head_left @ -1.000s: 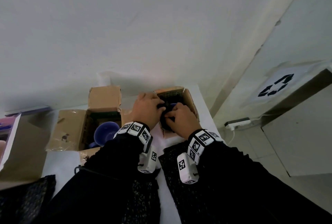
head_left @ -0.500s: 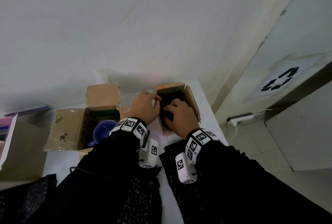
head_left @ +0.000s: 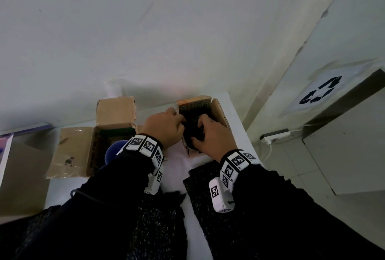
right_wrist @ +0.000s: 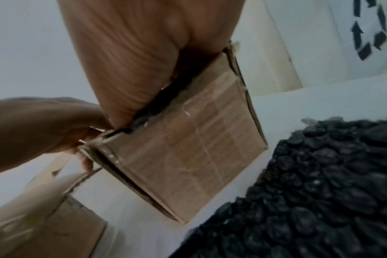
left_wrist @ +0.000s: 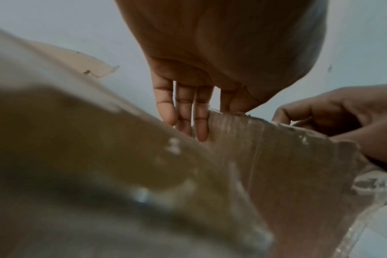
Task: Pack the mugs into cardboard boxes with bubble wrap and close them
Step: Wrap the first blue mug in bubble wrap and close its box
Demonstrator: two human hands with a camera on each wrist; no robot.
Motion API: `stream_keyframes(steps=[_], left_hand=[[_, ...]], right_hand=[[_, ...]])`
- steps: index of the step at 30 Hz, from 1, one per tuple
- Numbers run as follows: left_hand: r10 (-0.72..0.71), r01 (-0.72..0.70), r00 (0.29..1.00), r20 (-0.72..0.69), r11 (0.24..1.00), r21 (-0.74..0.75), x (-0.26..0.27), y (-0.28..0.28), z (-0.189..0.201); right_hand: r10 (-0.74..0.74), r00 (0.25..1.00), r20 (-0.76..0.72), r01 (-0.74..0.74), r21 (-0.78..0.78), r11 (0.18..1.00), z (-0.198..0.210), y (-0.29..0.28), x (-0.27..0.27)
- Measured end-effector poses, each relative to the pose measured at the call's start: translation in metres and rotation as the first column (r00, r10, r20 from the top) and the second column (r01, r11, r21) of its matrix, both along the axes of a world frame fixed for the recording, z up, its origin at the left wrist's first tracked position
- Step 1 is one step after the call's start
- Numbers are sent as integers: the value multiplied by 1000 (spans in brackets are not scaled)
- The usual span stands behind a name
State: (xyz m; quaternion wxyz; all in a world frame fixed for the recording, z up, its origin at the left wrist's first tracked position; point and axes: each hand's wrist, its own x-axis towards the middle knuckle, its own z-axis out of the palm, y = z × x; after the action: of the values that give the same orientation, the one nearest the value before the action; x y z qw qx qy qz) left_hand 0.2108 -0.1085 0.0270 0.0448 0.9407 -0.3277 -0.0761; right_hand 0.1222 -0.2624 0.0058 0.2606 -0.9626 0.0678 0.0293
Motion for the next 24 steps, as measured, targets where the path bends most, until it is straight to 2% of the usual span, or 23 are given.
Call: stream_keyframes(steps=[3, 6, 8, 15, 17, 19, 22, 24], left_hand=[[39, -43, 997, -67, 998, -56, -2, -6, -2], [87, -106, 988, -130, 983, -151, -3, -11, -1], [115, -149, 979, -170, 968, -202, -3, -12, 0], [133, -209, 957, -258, 933, -293, -4, -13, 3], [118, -192, 961, -251, 936, -294, -4, -11, 3], [100, -162, 968, -230, 950, -269, -5, -10, 3], [85, -140, 972, -218, 957, -253, -5, -8, 1], [84, -143, 971, -223, 954, -263, -6, -5, -1]], right_hand=[[-29, 999, -30, 28, -28, 999, 2, 2, 2], [-64, 998, 21, 59, 169, 984, 2, 8, 0], [-42, 999, 6, 39, 256, 966, 3, 9, -3], [166, 960, -226, -117, 215, 970, 7, -5, 3], [180, 954, -239, -143, 161, 976, 9, -6, 5], [126, 974, -190, -107, 108, 988, 10, -2, 8], [-29, 993, -113, 39, 87, 995, 11, 7, 10], [-65, 993, -102, 75, 95, 993, 11, 8, 10]])
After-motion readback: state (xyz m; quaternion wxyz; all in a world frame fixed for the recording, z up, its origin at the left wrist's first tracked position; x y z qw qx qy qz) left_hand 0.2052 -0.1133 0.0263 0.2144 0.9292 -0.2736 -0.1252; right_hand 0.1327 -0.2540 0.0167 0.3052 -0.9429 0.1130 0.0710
